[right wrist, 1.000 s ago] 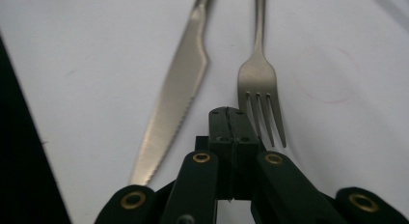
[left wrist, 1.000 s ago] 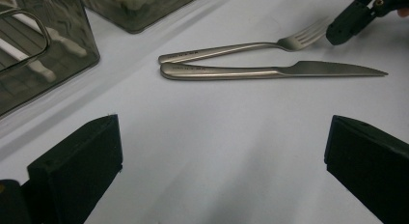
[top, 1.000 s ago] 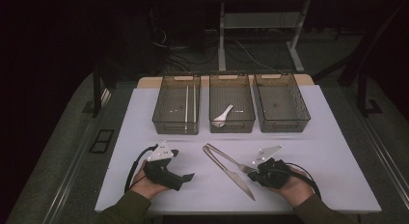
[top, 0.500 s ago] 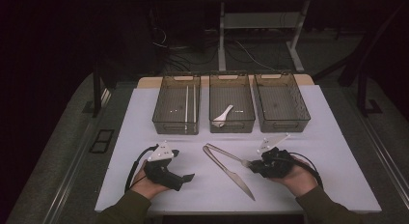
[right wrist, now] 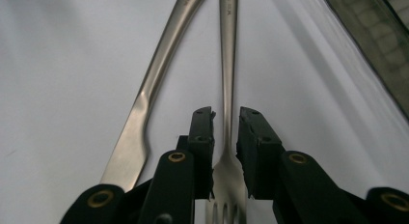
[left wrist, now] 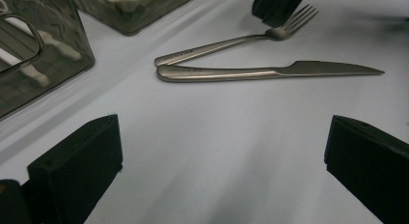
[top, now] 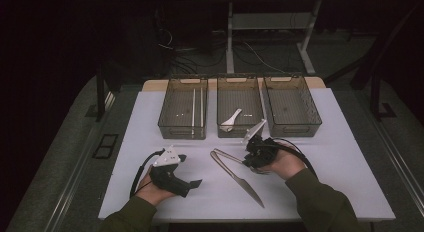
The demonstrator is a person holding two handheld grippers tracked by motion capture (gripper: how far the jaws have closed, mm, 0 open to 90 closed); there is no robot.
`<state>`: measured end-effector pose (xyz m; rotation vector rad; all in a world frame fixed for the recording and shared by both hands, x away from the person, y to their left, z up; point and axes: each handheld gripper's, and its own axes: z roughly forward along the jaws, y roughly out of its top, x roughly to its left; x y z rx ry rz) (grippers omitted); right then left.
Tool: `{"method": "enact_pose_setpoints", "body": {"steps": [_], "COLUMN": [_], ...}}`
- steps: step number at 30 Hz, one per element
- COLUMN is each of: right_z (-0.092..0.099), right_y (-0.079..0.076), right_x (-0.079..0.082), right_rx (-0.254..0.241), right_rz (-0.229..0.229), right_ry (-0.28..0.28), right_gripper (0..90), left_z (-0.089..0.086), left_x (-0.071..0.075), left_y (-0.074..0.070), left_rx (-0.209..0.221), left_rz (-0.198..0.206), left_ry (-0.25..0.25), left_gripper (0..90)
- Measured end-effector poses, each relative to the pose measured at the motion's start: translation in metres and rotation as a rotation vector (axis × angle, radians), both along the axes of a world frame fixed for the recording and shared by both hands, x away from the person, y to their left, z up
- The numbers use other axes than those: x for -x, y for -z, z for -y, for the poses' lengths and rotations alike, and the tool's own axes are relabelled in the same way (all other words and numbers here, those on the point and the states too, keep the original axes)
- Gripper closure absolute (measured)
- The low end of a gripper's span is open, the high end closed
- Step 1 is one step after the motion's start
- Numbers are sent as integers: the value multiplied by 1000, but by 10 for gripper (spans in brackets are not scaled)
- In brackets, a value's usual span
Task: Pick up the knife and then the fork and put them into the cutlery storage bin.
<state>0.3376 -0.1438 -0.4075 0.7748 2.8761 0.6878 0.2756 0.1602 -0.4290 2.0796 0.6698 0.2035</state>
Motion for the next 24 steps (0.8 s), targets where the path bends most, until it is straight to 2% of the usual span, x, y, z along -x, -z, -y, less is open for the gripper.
{"method": "enact_pose_setpoints", "body": {"steps": [9,14,15,18,24], "right_z": [-26,-35,-36,-38,-39], "right_y": [8,10,11,11,12], "right_x": [-16,-18,-19,-21,-20], "right_rx": [134,177,201,220,230], "right_rz": [-32,-78,-67,-64,-57], "right_ry": [-44,-50,-63,-71,-58], "right_gripper": [766,781,781,798,832], "left_z": [1,1,1,1,1], "left_x": [0,0,0,0,0], "left_y": [0,0,0,0,0], "left_rx": [1,1,-1,0,-1], "left_rz": [0,1,0,-1,0], "left_ry": [4,6,7,7,6], "left_gripper": [0,0,0,0,0]}}
